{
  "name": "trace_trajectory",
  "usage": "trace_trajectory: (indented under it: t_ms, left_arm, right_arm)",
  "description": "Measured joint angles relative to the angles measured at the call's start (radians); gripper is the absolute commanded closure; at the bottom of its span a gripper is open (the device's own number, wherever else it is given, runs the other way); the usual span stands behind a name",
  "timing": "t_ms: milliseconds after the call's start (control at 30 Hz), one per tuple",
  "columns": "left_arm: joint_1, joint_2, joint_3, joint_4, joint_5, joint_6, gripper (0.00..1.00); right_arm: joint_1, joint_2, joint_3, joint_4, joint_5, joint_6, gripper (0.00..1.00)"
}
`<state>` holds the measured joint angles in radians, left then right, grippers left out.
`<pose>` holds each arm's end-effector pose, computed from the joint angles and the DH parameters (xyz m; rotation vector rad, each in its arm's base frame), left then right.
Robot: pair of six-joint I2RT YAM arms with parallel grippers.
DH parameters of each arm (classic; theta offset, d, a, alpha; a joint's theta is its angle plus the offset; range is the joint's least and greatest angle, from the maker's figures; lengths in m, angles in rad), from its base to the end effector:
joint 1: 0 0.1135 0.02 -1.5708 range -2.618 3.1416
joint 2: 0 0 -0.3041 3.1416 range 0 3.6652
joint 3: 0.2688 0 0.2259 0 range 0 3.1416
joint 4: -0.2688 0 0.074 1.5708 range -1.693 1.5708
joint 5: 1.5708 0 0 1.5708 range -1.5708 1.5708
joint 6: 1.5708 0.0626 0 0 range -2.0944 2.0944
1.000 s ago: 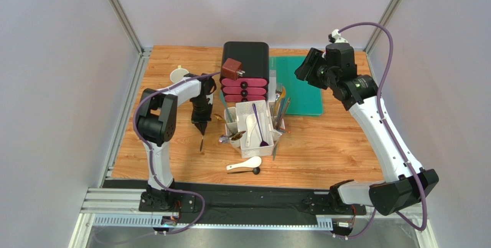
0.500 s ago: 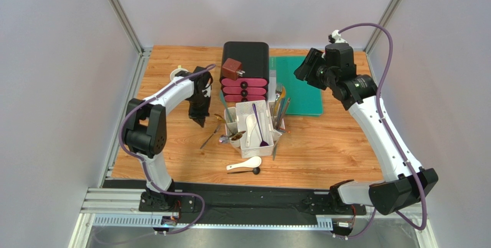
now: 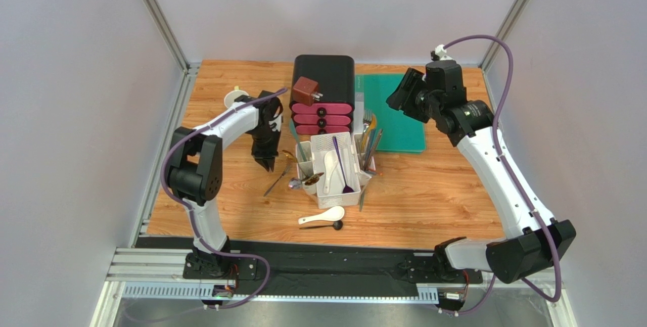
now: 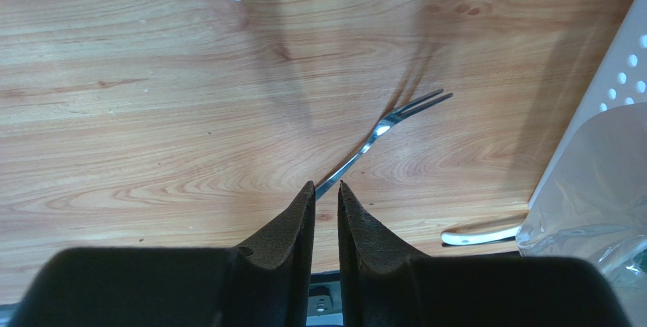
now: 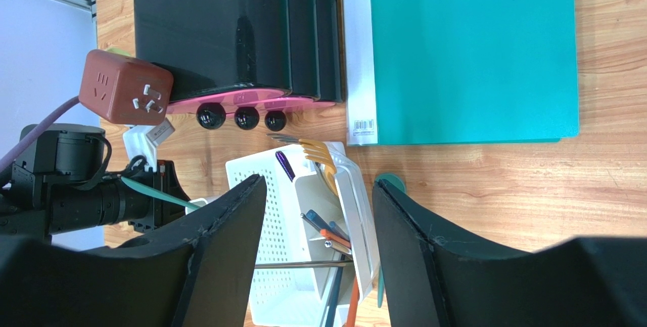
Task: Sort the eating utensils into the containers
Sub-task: Pick up the fork at the center of the board.
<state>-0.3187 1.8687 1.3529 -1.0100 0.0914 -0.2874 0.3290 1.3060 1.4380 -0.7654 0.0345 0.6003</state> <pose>0.3158 -0.1102 0.2128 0.0521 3.1216 -0.1572 0.2453 0.0815 0.4143 0.3231 2.2222 0.4748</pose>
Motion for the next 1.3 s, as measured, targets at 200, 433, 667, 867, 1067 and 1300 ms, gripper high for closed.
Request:
trace_trajectory:
  t_ms: [200,433,667,867,1067,1300]
  left_arm:
    - [-0.039,0.014,0.000,0.001,0.011,0.002,0.77]
    - [-0.051,0.048,-0.008,0.010,0.024,0.003,0.77]
    - [-0.051,0.083,-0.008,0.012,0.034,0.003,0.75]
    - [-0.051,0.093,-0.008,0.010,0.040,0.003,0.74]
    - [-0.054,0.098,-0.007,0.009,0.043,0.003,0.74]
    - [-0.056,0.125,0.005,0.003,0.042,0.002,0.80]
  right_arm:
    - [0.000,-0.003,-0.002,0.000,0.000,0.006,0.41]
    - [0.000,-0.017,-0.015,0.000,0.000,0.006,0.41]
    - [0.000,-0.018,-0.016,0.000,0.000,0.005,0.41]
    - [0.000,-0.018,-0.016,0.000,0.000,0.005,0.41]
    - [-0.004,-0.018,-0.016,0.000,-0.002,0.002,0.41]
    - [-0.016,-0.018,-0.016,0.000,-0.009,-0.002,0.41]
